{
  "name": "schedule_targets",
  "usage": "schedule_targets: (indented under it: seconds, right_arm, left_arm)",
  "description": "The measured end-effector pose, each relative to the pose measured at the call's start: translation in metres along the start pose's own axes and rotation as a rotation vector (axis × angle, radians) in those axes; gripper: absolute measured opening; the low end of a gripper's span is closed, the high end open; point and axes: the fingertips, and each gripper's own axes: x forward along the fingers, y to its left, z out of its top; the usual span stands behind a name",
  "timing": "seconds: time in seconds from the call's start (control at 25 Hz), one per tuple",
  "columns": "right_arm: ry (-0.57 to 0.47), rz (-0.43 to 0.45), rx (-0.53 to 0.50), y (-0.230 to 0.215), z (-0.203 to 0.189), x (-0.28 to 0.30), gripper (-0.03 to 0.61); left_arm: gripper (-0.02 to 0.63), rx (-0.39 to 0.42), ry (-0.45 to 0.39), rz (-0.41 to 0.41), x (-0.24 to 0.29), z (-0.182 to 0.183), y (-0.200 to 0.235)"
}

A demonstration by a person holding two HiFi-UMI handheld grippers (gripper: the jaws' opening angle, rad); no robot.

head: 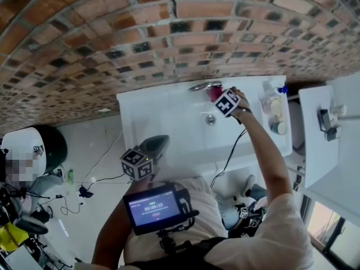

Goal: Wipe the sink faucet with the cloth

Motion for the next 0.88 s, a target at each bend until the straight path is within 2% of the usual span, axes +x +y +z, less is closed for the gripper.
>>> schedule_targets:
  seconds: [0.08, 0.2, 0.24, 0.4, 0.6, 0.88]
  right_arm:
    - [-0.024, 0.057, 0.082, -0.007, 0.002, 0.002, 0.04]
    - [0.028, 0.252, 0.269, 0.01, -0.012, 0.004, 0.04]
    - [0.045, 0.291, 0.32, 0.012, -0.017, 0.005, 0.04]
    - [-0.024, 0.288, 0.419, -0.018, -0.015, 0.016, 0.034]
    - [-0.012, 0.35, 0.472, -0.019, -0.015, 0.021, 0.031]
    - [-0.065, 0.384, 0.573, -0.03, -0.014, 0.031, 0.031]
  left_arm:
    - [0.003, -0.001, 0.0, 0.001, 0.0, -0.001, -0.001]
    - [0.003, 0.001, 0.004, -0.002, 0.001, -0.002, -0.002]
    - [0.003, 0.002, 0.006, -0.002, 0.001, -0.002, -0.002]
    - [0.003, 0.004, 0.009, -0.002, 0.002, -0.003, 0.0]
    - [0.003, 0.002, 0.015, -0.006, 0.007, -0.003, 0.002]
    - [0.003, -0.005, 0.033, -0.008, 0.013, -0.005, 0.004]
